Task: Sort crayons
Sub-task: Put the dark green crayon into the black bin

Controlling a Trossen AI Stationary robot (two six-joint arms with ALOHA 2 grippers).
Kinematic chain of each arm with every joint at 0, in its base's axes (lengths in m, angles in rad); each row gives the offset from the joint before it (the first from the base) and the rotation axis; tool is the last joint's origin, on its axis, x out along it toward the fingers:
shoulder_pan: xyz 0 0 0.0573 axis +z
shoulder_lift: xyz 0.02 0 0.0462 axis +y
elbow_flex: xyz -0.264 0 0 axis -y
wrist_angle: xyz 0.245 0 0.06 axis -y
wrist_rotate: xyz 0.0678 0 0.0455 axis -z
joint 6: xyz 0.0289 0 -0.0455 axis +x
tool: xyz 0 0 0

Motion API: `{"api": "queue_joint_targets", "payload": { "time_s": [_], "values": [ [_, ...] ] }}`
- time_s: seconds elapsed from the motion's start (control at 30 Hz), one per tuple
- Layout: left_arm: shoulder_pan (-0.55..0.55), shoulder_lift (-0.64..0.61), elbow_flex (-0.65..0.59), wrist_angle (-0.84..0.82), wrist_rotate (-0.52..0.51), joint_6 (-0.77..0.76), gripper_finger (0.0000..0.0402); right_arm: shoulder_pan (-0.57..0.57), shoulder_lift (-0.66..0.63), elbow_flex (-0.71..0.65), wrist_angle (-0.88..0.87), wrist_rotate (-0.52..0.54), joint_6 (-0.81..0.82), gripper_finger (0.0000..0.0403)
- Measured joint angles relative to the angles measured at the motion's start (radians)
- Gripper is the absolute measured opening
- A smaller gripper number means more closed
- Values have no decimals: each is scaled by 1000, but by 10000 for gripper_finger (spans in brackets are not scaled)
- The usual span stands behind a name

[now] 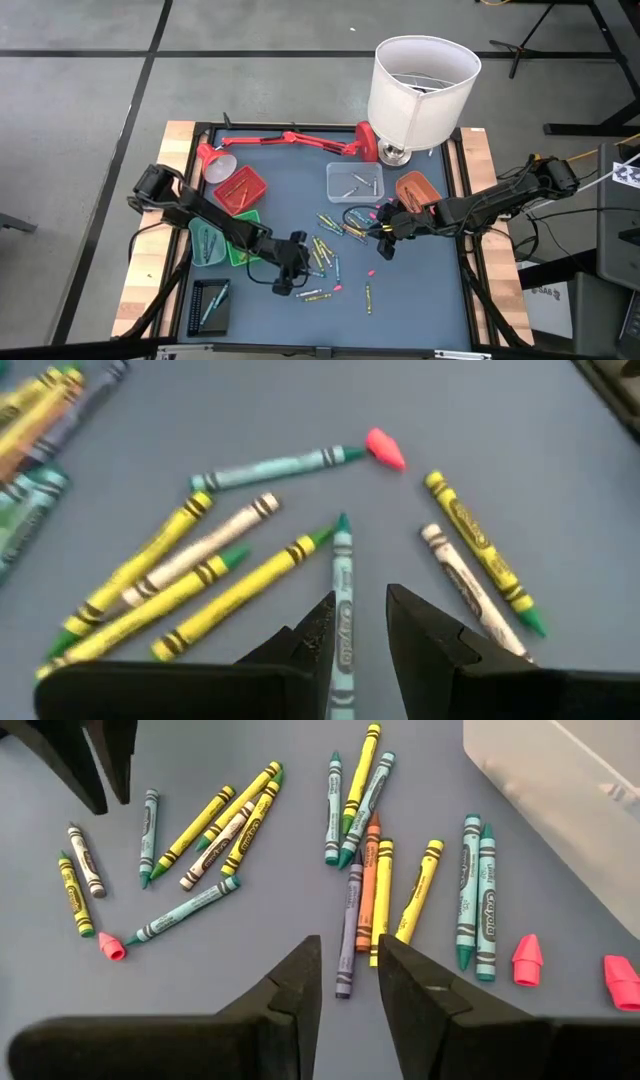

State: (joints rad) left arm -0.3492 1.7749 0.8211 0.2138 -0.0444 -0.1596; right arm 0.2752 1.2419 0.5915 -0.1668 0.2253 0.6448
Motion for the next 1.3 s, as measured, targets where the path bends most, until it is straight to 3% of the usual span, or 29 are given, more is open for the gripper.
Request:
{"api": "queue_joint_targets", "payload": {
  "time_s": [0.33,0.93,1.3],
  "values": [
    [3,40,-2,-51,-36,-23,76,0,0,0,-10,0,0,99],
    [4,67,2,-91,-13,-22,75,0,0,0,-14,10,0,99],
    [4,68,1,-93,-17,-22,26,0,0,0,-14,10,0,99]
  ]
}}
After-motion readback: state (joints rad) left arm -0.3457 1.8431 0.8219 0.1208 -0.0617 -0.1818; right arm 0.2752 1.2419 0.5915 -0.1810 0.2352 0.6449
